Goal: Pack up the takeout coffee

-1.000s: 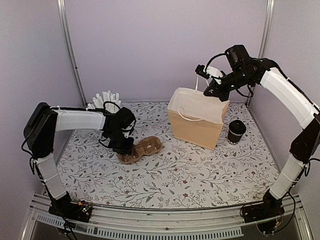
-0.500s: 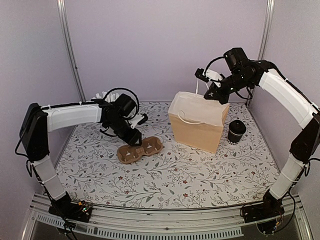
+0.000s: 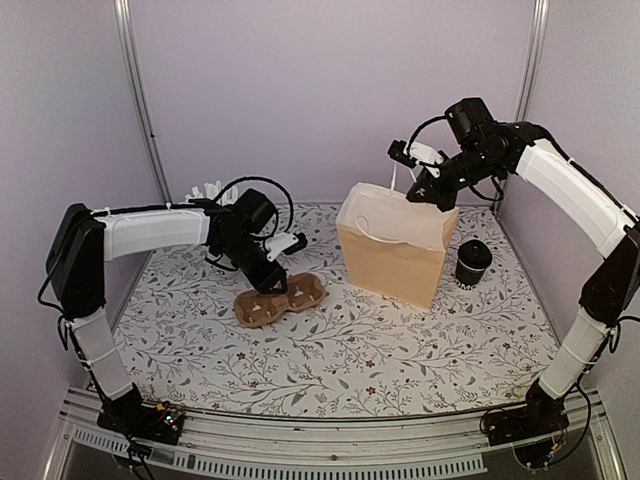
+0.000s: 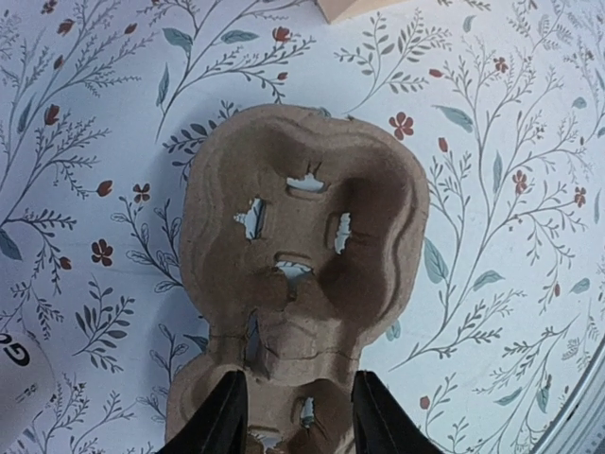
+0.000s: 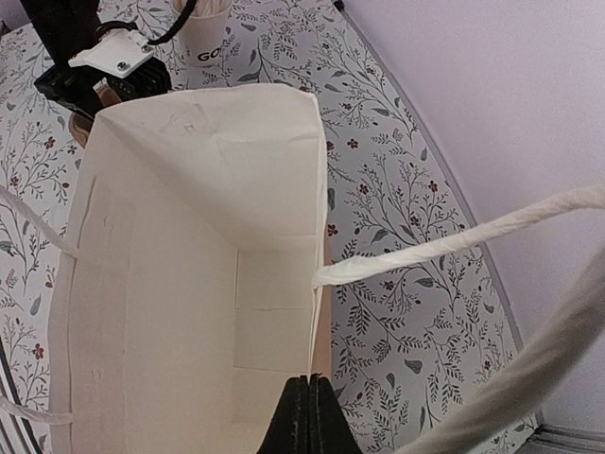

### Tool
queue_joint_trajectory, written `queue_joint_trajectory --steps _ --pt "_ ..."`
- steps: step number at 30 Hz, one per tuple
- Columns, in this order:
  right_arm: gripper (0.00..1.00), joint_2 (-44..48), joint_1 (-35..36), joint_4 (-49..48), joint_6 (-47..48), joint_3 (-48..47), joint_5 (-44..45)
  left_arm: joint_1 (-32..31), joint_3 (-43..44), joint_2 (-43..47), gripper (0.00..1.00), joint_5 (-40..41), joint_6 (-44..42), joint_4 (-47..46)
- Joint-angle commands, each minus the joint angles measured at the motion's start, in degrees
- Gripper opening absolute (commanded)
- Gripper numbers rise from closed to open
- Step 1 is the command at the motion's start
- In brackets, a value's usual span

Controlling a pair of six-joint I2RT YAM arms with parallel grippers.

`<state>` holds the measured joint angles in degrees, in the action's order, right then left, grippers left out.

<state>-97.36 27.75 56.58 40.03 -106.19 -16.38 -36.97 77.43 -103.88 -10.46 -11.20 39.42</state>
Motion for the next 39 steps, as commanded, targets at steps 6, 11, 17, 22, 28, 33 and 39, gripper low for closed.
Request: queue_joint_trajectory --steps 6,11,17,22,28,33,39 --pt "0.00 0.35 0.47 0.47 -0.05 -0.18 -0.56 0.85 1.65 -4.35 0.40 -1.44 -4.79 0.18" --pt "0.00 0.25 0.54 0.51 -0.13 0.23 -0.61 0.76 1.93 -6.44 0.36 0.20 -4.18 0.13" --pt "0.00 -0.01 0.55 0.47 -0.13 0.46 -0.66 0.67 1.97 -7.74 0.34 1.25 -3.82 0.22" --pt "0.00 -0.24 0.55 0.64 -0.04 0.48 -0.75 0.49 1.40 -7.73 0.33 1.43 -3.65 0.21" --pt "0.00 -0.34 0.55 0.85 -0.04 0.46 -0.55 0.06 1.04 -6.60 0.36 2.82 -2.53 0.91" --pt "0.00 -0.18 0.64 0.82 -0.04 0.46 -0.45 -0.27 -0.83 -4.10 0.39 4.00 -1.96 0.31" --pt "0.00 -0.41 0.73 1.00 -0.04 0.29 -0.25 -0.21 -0.50 -4.69 0.35 2.38 -2.55 0.51"
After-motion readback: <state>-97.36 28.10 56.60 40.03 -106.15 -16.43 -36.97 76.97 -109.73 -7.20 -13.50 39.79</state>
